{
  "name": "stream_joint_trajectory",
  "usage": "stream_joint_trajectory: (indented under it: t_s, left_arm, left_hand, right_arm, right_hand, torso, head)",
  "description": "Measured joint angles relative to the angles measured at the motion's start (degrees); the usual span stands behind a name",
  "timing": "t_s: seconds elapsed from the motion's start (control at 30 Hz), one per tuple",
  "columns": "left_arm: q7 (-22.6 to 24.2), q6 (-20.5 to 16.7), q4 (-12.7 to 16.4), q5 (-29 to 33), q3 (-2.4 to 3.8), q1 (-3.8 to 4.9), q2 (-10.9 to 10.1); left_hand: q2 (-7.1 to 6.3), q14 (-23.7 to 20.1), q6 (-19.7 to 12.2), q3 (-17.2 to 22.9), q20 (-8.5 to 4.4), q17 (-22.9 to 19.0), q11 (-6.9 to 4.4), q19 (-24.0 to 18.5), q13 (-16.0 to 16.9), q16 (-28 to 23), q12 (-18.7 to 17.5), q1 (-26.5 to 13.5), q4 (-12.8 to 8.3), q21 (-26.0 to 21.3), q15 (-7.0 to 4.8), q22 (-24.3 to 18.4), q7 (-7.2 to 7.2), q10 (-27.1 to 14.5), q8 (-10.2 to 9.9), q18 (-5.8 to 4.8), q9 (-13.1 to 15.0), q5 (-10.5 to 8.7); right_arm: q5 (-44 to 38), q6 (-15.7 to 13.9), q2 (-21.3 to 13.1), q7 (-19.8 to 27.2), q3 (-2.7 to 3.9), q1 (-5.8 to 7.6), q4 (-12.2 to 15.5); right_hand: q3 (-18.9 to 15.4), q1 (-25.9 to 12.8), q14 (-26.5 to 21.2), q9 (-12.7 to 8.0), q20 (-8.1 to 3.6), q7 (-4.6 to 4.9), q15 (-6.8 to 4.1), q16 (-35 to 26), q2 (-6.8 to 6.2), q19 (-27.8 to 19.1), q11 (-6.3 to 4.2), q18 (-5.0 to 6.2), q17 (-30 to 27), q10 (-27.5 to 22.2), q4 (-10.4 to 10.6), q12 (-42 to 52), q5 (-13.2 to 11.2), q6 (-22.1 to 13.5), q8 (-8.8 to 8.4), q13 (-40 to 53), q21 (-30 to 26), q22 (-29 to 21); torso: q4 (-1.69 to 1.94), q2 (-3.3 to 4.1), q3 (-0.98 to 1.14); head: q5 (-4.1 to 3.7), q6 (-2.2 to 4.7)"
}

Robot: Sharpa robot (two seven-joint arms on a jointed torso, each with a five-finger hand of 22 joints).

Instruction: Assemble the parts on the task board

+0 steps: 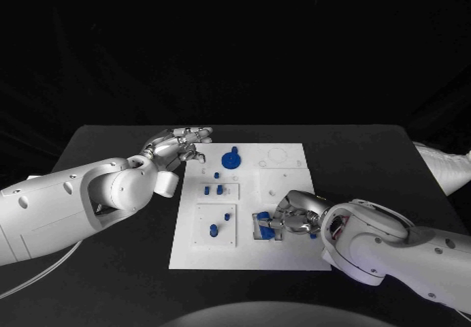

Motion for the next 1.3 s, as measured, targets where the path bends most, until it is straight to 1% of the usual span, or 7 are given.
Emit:
stream_joint_trajectory:
  t_s: [0.33, 0.37, 0.4, 0.43, 0.63, 0.87, 1.3]
  left_arm:
    - [-0.02, 0.00, 0.01, -0.16, 0.00, 0.00, 0.00]
    - [-0.02, 0.00, 0.01, -0.17, 0.00, 0.00, -0.01]
    - [-0.02, 0.00, 0.01, -0.17, 0.00, 0.00, -0.01]
    - [-0.02, 0.00, 0.01, -0.18, 0.00, 0.00, -0.02]
    - [-0.04, 0.00, 0.01, -0.21, 0.00, 0.00, -0.04]
    - [-0.05, 0.00, 0.01, -0.23, 0.00, 0.00, -0.10]
    - [-0.11, 0.01, -0.05, -0.26, 0.00, 0.01, 0.00]
  left_hand:
    - [0.00, 0.00, 0.00, 0.00, 0.00, 0.00, 0.00, 0.00, 0.00, 0.00, 0.00, 0.00, 0.00, 0.00, 0.00, 0.00, 0.00, 0.00, 0.00, 0.00, 0.00, 0.00]
    - [0.00, 0.00, 0.00, 0.00, 0.00, 0.00, 0.00, 0.00, 0.00, 0.00, 0.00, 0.00, 0.00, 0.00, 0.00, 0.00, 0.00, 0.00, 0.00, 0.00, 0.00, 0.00]
    - [0.00, 0.00, 0.00, 0.00, 0.00, 0.01, 0.00, 0.00, 0.00, 0.00, 0.00, 0.00, 0.00, 0.00, 0.00, 0.00, 0.00, 0.00, 0.00, 0.00, 0.00, 0.00]
    - [0.00, 0.00, 0.00, 0.00, 0.00, 0.00, 0.00, 0.00, 0.00, 0.00, 0.00, 0.00, 0.00, 0.00, 0.00, 0.00, 0.00, 0.00, 0.00, 0.00, 0.00, 0.00]
    - [0.00, 0.00, 0.00, 0.00, 0.00, 0.01, 0.00, 0.00, 0.00, 0.00, 0.00, 0.00, 0.00, 0.00, 0.00, 0.00, 0.00, 0.00, 0.00, 0.00, 0.00, 0.00]
    - [0.00, 0.00, 0.00, 0.00, 0.00, 0.01, 0.00, 0.00, 0.00, 0.00, 0.00, 0.00, 0.00, 0.00, 0.00, 0.00, 0.00, 0.00, 0.00, 0.00, 0.00, 0.00]
    - [0.00, -0.21, 0.00, 0.00, 0.00, 0.01, 0.20, 0.00, 0.00, 0.00, 0.00, 0.00, 0.00, 0.00, 0.21, -0.06, 0.00, -0.20, 0.00, 0.00, 0.01, 0.00]
  right_arm:
    - [-0.84, 0.84, 0.38, -0.64, 0.00, 0.00, -0.31]
    - [-0.97, 0.83, 0.41, -0.67, -0.01, 0.00, -0.34]
    - [-1.08, 0.81, 0.44, -0.68, -0.01, 0.00, -0.36]
    - [-1.17, 0.78, 0.46, -0.69, -0.01, 0.00, -0.37]
    - [-1.76, 0.58, 0.42, -0.66, -0.01, 0.00, -0.33]
    - [-2.10, 0.52, -0.02, 0.82, -0.01, 0.00, 0.21]
    - [-3.71, 0.92, 1.34, 1.43, -0.02, -0.01, -1.12]
  right_hand:
    - [-3.82, -5.27, -0.06, 0.96, 0.00, -0.07, -0.07, -0.01, -0.32, 0.00, -0.02, 0.00, -0.01, 0.00, 0.12, 0.73, -12.25, 0.00, -0.23, 7.91, 0.00, -0.32]
    - [-4.08, -5.67, -0.06, 1.04, 0.00, -0.16, -0.08, -0.01, -0.39, 0.00, -0.20, 0.00, -0.01, 0.18, 0.11, 0.71, -13.02, -0.09, -0.23, 9.85, -0.08, -0.36]
    - [-4.45, -6.21, 0.03, 1.17, 0.00, -0.27, -0.40, -0.01, -0.47, 0.00, -1.98, 0.00, -0.01, 2.01, 0.14, 0.23, -14.27, -0.20, -0.23, 10.42, -0.31, -0.45]
    - [-4.56, -6.33, -0.07, 1.26, 0.00, -0.11, -0.49, -0.01, -0.43, 0.00, -2.26, 0.00, -0.01, 2.29, 0.14, -0.06, -14.90, -0.36, -0.23, 10.46, -0.32, -0.49]
    - [-4.55, -6.34, -0.08, 1.55, 0.01, -0.10, -0.50, -0.02, -0.38, 0.00, -2.26, 0.00, -0.01, 2.29, 0.13, -0.27, -14.94, -0.37, -0.23, 10.34, -0.32, -0.55]
    - [-3.77, -0.51, -0.08, 2.34, 0.01, -0.10, -0.47, -0.04, -2.12, 0.00, -2.25, 0.00, -0.01, 2.28, -2.90, -0.04, -14.31, -0.37, -0.23, 10.55, -0.32, -0.08]
    - [-2.82, 1.39, -0.08, 3.05, 0.01, -0.10, -0.24, 0.18, -0.46, 0.00, -1.92, 0.00, -0.02, 1.95, -3.85, 0.67, -14.41, -0.37, 0.45, 10.61, 0.00, 0.71]
  torso:
    - [-0.02, -0.02, 0.01]
    - [-0.02, -0.02, 0.01]
    - [-0.02, -0.02, 0.00]
    - [-0.02, -0.02, 0.01]
    - [-0.02, -0.02, 0.01]
    - [-0.07, -0.01, 0.08]
    - [-0.04, 0.01, 0.08]
  head:
    - [0.04, -0.12]
    - [0.04, -0.12]
    - [0.04, -0.12]
    - [0.05, -0.12]
    - [0.05, -0.07]
    - [0.05, -0.09]
    - [-0.11, -0.10]
